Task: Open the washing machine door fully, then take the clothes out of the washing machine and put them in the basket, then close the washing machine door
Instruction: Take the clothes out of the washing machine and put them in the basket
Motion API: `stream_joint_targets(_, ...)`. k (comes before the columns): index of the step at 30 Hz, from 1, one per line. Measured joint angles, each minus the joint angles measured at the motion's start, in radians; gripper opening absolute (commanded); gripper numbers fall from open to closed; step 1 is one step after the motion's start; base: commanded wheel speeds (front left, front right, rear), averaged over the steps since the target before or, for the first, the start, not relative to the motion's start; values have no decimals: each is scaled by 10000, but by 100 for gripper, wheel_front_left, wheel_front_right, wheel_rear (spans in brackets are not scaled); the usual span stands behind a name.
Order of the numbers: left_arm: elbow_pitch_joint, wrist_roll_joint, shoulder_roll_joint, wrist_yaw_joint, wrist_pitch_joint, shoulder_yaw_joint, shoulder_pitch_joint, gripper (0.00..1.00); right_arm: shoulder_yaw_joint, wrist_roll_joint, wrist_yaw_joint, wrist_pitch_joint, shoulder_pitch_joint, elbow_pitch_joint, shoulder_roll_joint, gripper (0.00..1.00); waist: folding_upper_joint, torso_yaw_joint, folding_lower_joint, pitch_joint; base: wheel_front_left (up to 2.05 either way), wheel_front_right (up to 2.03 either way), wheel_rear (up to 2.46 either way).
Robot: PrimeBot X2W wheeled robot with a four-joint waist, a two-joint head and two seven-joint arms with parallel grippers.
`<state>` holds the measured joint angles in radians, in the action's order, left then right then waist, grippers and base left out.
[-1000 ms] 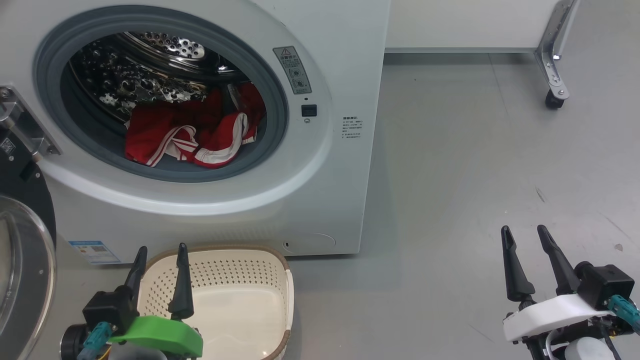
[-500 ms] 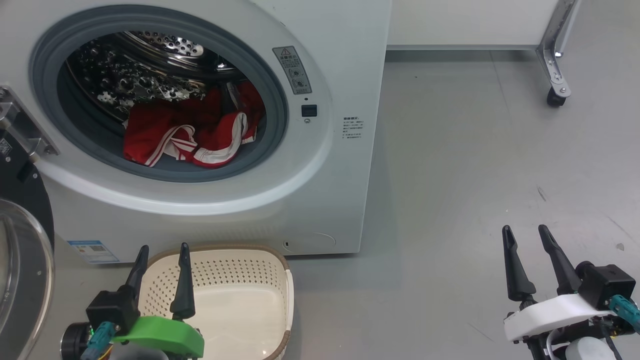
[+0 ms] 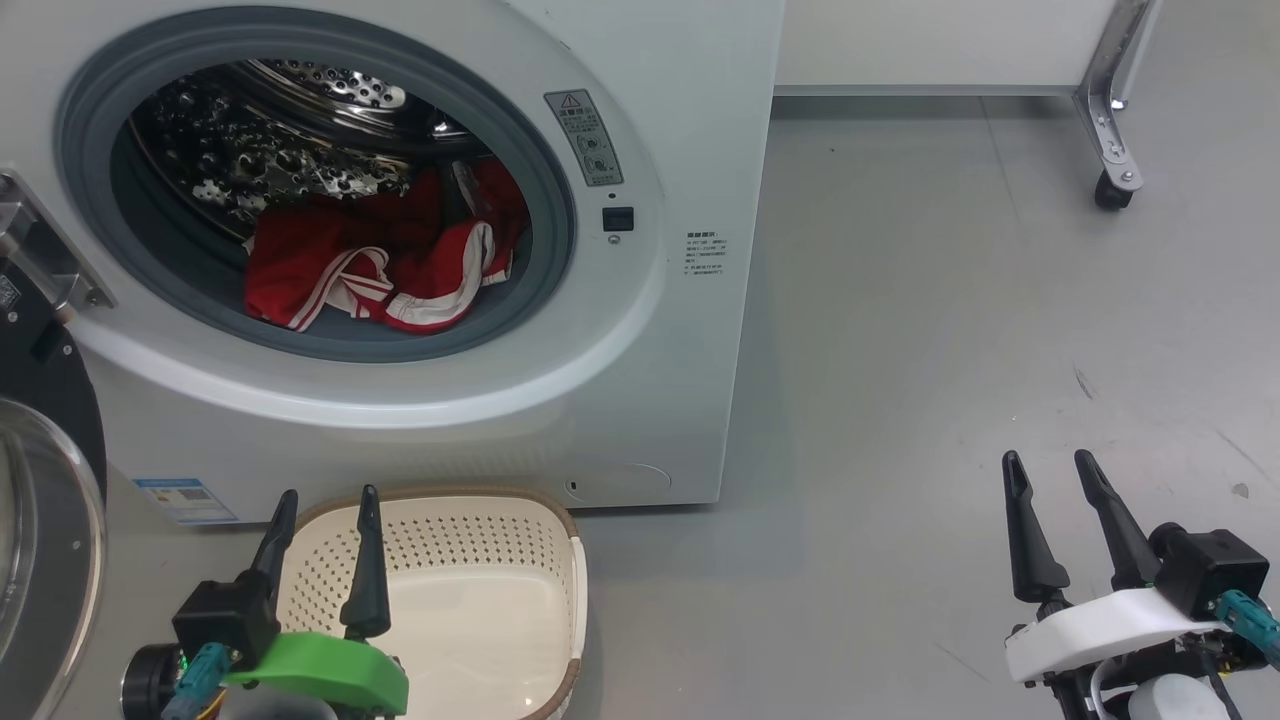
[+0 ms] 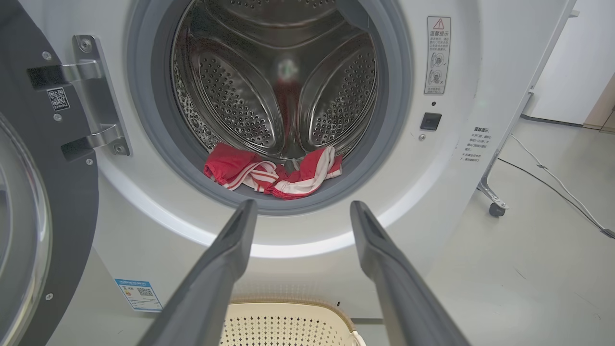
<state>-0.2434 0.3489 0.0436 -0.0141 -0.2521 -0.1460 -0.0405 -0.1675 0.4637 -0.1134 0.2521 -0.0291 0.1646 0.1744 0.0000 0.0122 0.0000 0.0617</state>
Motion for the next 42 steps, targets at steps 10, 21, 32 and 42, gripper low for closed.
stream_joint_targets(10, 15, -73, 0, 2, 0, -2, 0, 100, 15, 0, -12, 0, 1, -2, -54, 100, 0, -4, 0, 67, 0, 0, 0)
stream_joint_targets(21, 79, -539, 2, 581, 0, 46, -2, 100, -130, -2, -79, 0, 22, -142, -73, 100, 0, -131, 0, 488, 0, 0, 0)
stream_joint_targets(32, 299, -997, 130, 961, 58, 274, -694, 100, -286, 0, -81, -2, 341, -410, 46, 100, 0, -532, 0, 1674, 0, 0, 0)
stream_joint_targets(42, 531, -1546, 756, 1181, 679, 1045, -2495, 100, -522, 4, -82, -2, 1078, -569, 77, 100, 0, -1172, 0, 2965, 0, 0, 0)
